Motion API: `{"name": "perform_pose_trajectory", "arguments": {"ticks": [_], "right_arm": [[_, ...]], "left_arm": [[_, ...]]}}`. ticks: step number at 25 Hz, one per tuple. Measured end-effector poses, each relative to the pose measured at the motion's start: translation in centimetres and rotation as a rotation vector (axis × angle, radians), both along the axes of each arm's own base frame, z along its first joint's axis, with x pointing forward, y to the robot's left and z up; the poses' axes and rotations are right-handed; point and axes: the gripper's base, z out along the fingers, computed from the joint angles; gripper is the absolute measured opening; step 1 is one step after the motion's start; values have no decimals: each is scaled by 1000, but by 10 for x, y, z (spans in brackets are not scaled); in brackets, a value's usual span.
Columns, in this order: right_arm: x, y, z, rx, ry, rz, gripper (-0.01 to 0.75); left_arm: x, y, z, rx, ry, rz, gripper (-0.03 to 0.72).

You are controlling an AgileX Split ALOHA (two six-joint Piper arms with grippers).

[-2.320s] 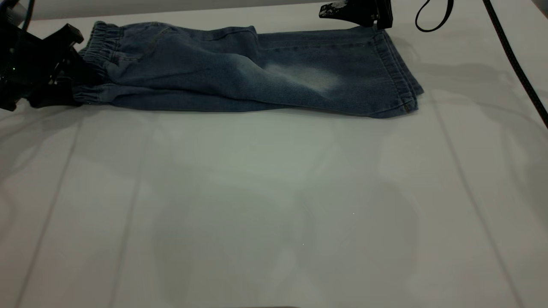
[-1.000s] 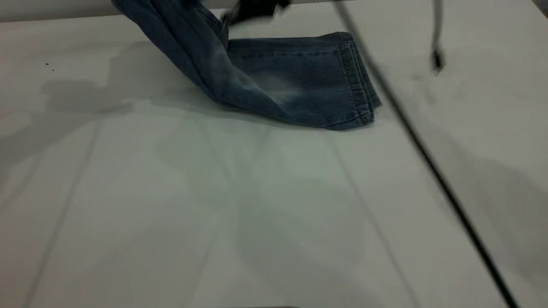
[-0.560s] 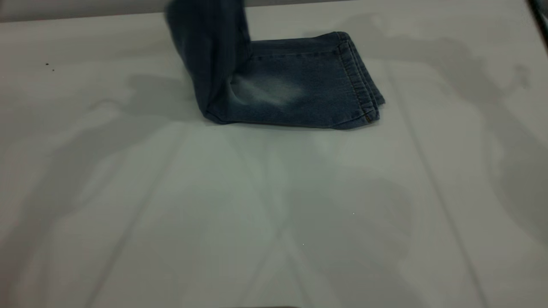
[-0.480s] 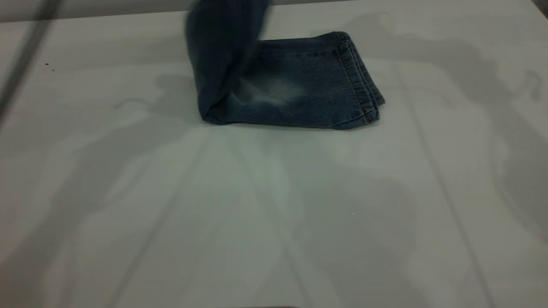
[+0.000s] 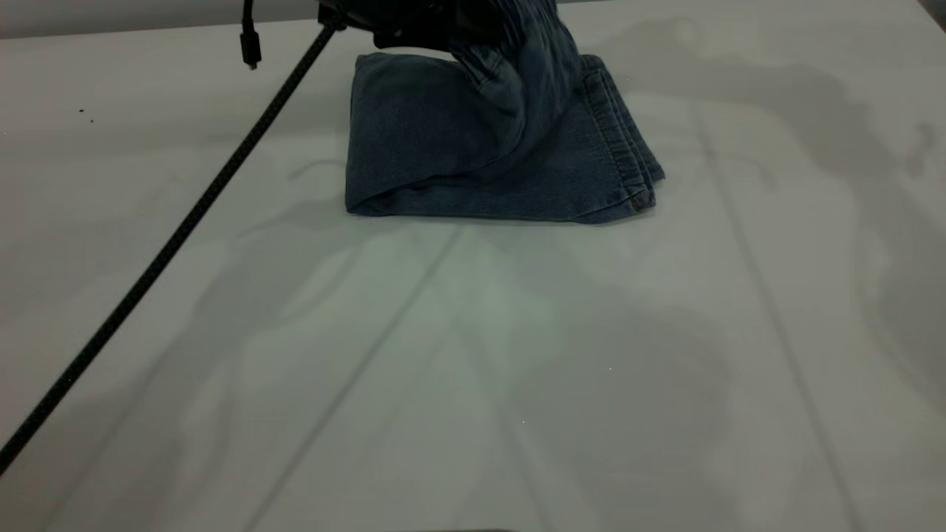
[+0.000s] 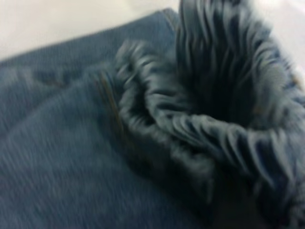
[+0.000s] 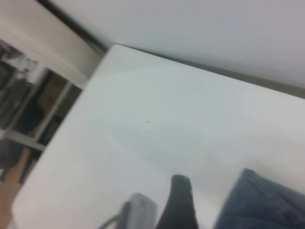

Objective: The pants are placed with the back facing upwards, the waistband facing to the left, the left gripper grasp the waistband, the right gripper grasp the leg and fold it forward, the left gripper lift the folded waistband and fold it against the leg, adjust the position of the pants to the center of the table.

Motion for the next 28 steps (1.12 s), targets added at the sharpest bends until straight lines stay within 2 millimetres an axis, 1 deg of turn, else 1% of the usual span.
{"name": "perform_pose_trajectory", "arguments": {"ticks": [2,4,5,7,10,14,16,18,20,22,23,25,27,28], "right_arm": [[1,-2,-3,-34,12,-26,528],[3,-5,-6,-76,25,-56,528],[4,-7,-8,-91,34,-70,528],[5,-8,-11,-113,47,-90,528],[8,-8,-20,-110,71,-92,528],[13,-3,-42,-98,129,-92,521],[14,4,-54,-99,158,-80,507],[12,19,-66,-104,199,-53,491],[9,36,-75,-103,227,-16,481],[5,49,-75,-55,240,26,477],[3,54,-71,-2,234,59,476],[-1,61,-55,131,183,141,476],[-4,63,-43,186,94,199,475],[-5,62,-39,173,46,215,475]], "left_arm": [[1,1,1,16,-18,-15,488],[1,2,8,36,-52,-24,600],[2,4,16,48,-79,-21,638],[3,10,35,65,-139,-14,669],[4,25,73,71,-234,17,662],[3,55,124,62,-352,95,597],[1,72,147,60,-407,149,562],[-1,87,163,62,-446,195,540],[-3,97,173,69,-472,219,529],[-3,103,177,81,-488,225,526],[-3,104,177,88,-492,223,526],[-3,105,177,100,-498,219,524],[-3,105,177,111,-504,211,524],[-3,105,177,117,-507,207,524]]}}
